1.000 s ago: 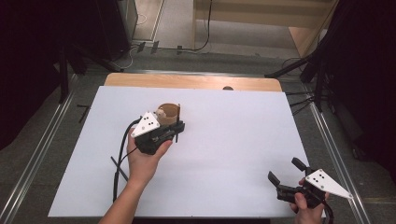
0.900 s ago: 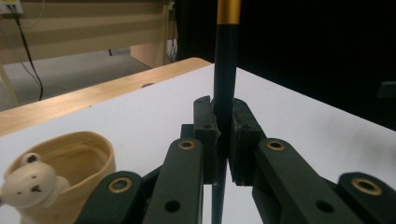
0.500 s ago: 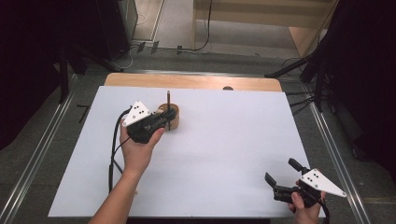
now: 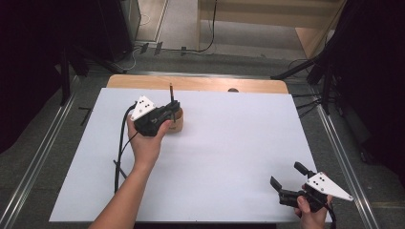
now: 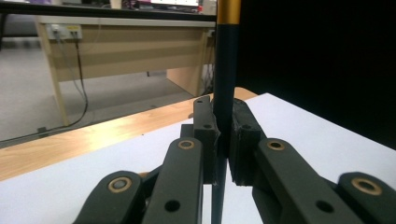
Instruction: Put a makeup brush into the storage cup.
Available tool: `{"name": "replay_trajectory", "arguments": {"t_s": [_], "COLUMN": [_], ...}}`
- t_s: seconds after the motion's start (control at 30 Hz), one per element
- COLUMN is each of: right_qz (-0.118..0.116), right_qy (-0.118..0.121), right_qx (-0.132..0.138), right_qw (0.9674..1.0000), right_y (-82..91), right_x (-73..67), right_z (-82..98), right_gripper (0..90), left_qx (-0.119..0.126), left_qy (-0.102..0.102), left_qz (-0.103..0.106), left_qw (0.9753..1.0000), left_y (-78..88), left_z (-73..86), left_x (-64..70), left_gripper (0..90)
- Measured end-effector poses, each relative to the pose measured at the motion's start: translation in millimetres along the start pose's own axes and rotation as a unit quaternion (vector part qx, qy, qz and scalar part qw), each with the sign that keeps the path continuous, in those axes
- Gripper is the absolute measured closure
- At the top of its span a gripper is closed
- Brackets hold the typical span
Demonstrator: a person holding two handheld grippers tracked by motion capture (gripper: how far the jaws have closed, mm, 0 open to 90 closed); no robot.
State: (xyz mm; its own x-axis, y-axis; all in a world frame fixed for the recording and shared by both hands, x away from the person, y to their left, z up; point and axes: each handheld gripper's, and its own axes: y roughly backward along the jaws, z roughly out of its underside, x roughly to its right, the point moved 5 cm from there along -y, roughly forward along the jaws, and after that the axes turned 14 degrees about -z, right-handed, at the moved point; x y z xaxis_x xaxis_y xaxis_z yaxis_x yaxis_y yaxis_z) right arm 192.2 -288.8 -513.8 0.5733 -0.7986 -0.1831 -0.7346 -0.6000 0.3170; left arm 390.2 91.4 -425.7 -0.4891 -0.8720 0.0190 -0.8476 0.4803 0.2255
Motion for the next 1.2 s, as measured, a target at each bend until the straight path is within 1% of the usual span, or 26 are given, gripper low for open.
{"name": "replay_trajectory", "arguments": {"t_s": [0.1,0.17,0.3,0.43,0.5,0.6,0.67,0.7,0.77,0.8,1.0,1.07,1.1,1.13,1.2], "right_qz": [0.0,0.0,-0.002,-0.003,-0.004,-0.005,-0.006,-0.006,-0.008,-0.008,-0.011,-0.011,-0.011,-0.011,-0.011], "right_qy": [-0.001,0.001,0.003,-0.001,0.0,-0.001,-0.001,-0.002,-0.004,-0.005,-0.01,-0.008,-0.007,-0.006,-0.007], "right_qx": [0.0,-0.001,-0.002,-0.002,-0.003,-0.002,-0.002,-0.002,-0.002,-0.003,0.001,0.001,0.001,0.001,0.002], "right_qw": [1.0,1.0,1.0,1.0,1.0,1.0,1.0,1.0,1.0,1.0,0.9999,0.9999,0.9999,0.9999,0.9999], "right_y": [-0.4,-1.0,-1.8,-2.3,-2.6,-2.5,-2.5,-2.6,-3.1,-3.2,-3.5,-3.0,-2.8,-2.6,-2.5], "right_x": [0.0,-0.2,-0.9,-1.0,-0.9,-0.9,-0.9,-0.7,-0.2,0.2,0.0,-0.5,-0.9,-0.9,-0.6], "right_z": [0.2,0.3,0.3,0.8,1.1,1.3,1.4,1.5,1.9,2.2,2.1,1.7,1.5,1.4,1.5], "right_gripper": [0.0,0.0,0.0,0.0,0.0,0.0,0.0,0.0,0.0,0.0,0.0,0.0,0.0,0.0,0.0], "left_qx": [-0.002,-0.005,-0.008,-0.006,-0.008,-0.011,-0.014,-0.016,-0.015,-0.015,-0.02,-0.02,-0.023,-0.023,-0.029], "left_qy": [-0.009,-0.009,0.0,0.013,0.014,0.009,0.012,0.015,0.032,0.032,0.029,0.02,0.017,0.017,0.012], "left_qz": [-0.021,-0.031,-0.047,-0.072,-0.076,-0.087,-0.095,-0.1,-0.111,-0.115,-0.147,-0.157,-0.162,-0.164,-0.175], "left_qw": [0.9997,0.9995,0.9989,0.9973,0.997,0.9961,0.9953,0.9947,0.9932,0.9927,0.9886,0.9872,0.9863,0.986,0.9841], "left_y": [-6.6,-11.1,-19.5,-26.3,-29.9,-35.1,-37.8,-39.3,-41.2,-41.7,-48.3,-49.8,-50.2,-50.9,-51.6], "left_z": [2.3,5.0,9.3,12.5,14.7,18.8,21.4,22.5,24.5,25.5,30.8,32.0,32.8,33.4,35.4], "left_x": [-0.3,-1.4,-2.9,-3.9,-3.5,-1.9,-1.8,-2.2,-2.4,-2.4,2.7,4.6,5.0,5.2,6.0], "left_gripper": [84.5,84.5,84.5,84.5,84.6,84.6,84.6,84.6,84.6,84.6,84.6,84.6,84.6,84.6,84.6]}}
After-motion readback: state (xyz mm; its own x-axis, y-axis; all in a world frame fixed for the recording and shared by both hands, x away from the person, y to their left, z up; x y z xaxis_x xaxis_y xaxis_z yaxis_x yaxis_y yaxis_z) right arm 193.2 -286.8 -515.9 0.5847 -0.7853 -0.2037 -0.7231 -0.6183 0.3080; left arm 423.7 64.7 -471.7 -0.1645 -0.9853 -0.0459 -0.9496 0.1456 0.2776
